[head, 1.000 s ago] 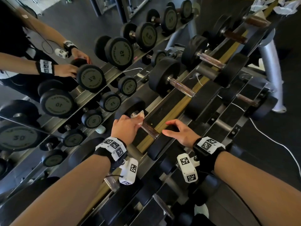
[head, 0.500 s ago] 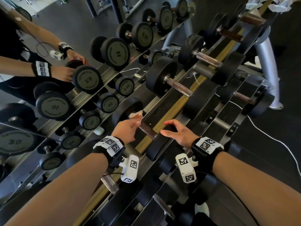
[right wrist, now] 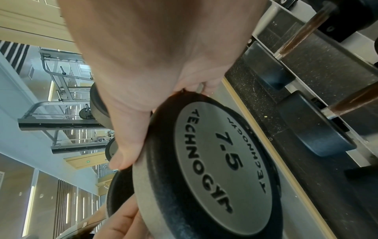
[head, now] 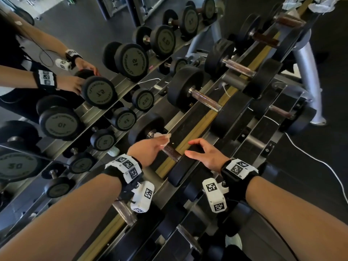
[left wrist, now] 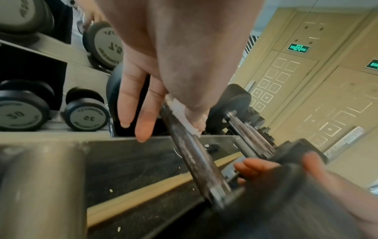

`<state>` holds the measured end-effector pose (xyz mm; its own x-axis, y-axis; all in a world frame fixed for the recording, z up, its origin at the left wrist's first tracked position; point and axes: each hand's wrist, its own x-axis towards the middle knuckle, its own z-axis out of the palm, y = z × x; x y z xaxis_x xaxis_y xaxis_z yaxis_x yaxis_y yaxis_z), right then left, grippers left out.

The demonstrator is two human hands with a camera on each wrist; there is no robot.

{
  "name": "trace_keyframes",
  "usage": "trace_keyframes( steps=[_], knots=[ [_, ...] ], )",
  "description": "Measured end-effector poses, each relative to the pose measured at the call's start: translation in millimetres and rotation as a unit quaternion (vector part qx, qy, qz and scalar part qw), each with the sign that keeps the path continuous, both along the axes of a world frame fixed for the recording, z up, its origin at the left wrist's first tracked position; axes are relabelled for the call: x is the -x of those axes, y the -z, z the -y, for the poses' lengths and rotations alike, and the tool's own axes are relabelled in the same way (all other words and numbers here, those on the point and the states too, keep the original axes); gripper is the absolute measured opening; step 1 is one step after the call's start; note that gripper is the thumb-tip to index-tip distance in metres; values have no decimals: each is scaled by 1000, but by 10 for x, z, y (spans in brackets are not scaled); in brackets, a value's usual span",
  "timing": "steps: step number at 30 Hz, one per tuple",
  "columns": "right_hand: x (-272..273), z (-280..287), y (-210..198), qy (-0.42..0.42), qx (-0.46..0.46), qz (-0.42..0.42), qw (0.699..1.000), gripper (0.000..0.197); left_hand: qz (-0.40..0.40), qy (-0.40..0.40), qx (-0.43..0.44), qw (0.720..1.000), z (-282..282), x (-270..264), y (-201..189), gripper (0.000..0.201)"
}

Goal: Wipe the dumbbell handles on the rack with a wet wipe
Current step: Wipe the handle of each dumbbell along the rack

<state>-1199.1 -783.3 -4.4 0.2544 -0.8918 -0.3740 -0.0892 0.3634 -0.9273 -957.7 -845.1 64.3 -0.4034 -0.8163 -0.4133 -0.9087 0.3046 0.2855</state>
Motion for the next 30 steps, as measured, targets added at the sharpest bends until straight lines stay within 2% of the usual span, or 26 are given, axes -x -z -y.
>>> trace_keyframes(
  steps=[5,9,14,19,22,26,30],
  knots=[
    [-12,-4,21,10,-5,17,1000,56,22,117,35,992,-259,216,148,46],
    [-10,7,18,5,-12,21,1000,48,46,116,74,989,-152,145,41,38],
    [-22,-5,10,11,-5,17,1000,46,117,194,170,959,-81,86,-25,41],
    [-32,-2,40,13,-5,18,1000,48,62,231,118,964,-122,163,-20,46],
    [-25,0,59,12,-4,14,1000,53,21,235,110,966,-120,156,-57,36],
    [-26,9,74,11,-4,7,1000,56,31,254,102,961,-27,113,-80,25],
    [-17,8,54,5,-7,11,1000,58,50,200,119,971,130,106,-113,28]
  ],
)
